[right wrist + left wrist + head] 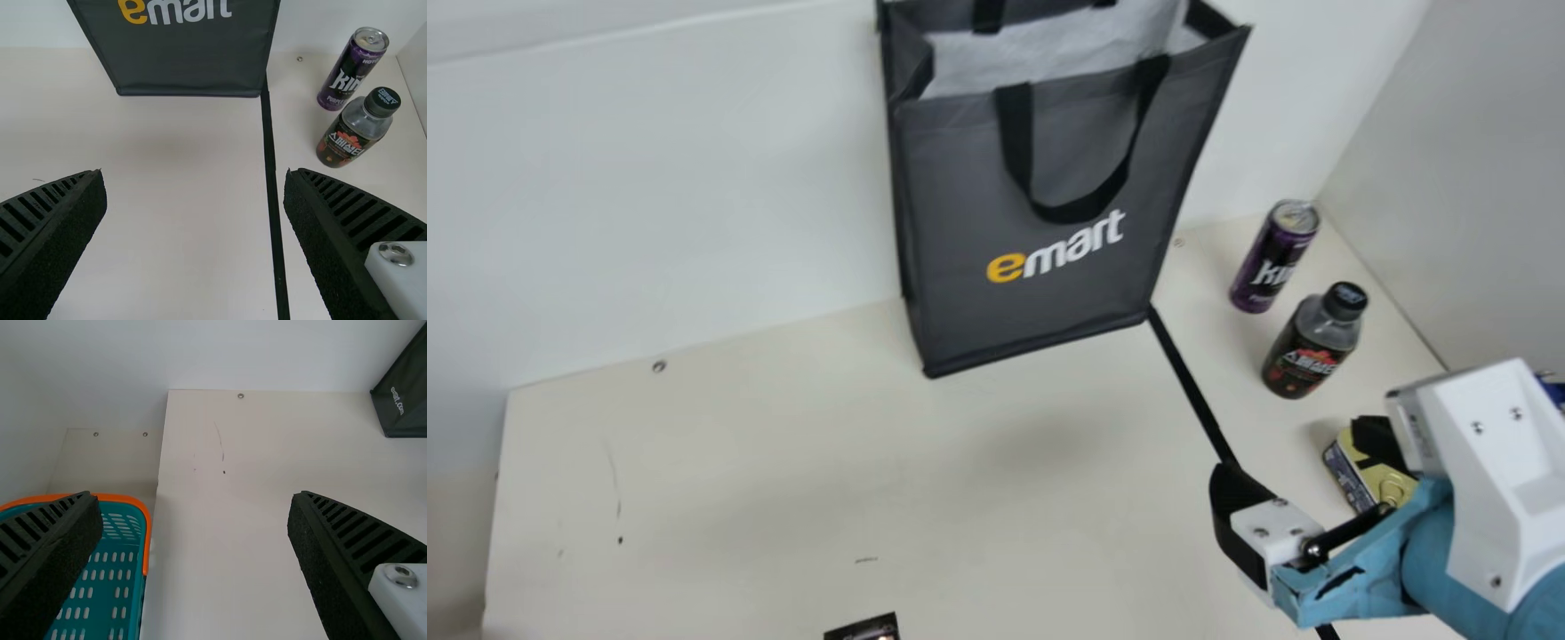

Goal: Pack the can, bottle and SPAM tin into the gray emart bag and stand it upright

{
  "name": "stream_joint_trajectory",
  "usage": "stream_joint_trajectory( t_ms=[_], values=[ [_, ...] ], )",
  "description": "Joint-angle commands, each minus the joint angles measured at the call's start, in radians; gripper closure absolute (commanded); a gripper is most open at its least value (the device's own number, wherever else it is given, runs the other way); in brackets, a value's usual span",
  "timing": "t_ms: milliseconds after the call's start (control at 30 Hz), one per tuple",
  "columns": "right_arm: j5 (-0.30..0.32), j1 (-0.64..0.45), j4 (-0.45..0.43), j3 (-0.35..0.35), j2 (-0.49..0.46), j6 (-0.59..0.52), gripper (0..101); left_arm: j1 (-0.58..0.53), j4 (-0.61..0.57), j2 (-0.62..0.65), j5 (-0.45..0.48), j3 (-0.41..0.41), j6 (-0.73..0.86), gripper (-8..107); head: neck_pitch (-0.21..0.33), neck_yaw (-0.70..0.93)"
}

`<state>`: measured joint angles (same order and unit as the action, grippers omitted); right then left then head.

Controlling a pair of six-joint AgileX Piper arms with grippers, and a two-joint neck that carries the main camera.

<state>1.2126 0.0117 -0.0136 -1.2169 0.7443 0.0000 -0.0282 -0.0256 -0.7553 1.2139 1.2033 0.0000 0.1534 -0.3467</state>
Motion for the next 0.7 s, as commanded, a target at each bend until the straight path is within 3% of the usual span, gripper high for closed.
stream_joint_trajectory(
  t_ms=[0, 667],
  values=[
    [0.000, 0.000, 0.000, 0.000, 0.000, 0.000, 6, 0.000, 0.000, 0.000, 0.000, 0.000, 0.000, 9, 0.021, -0.002],
    [0.000, 0.000, 0.000, 0.000, 0.000, 0.000, 6, 0.000, 0.000, 0.000, 0.000, 0.000, 0.000, 9, 0.021, -0.002]
  ],
)
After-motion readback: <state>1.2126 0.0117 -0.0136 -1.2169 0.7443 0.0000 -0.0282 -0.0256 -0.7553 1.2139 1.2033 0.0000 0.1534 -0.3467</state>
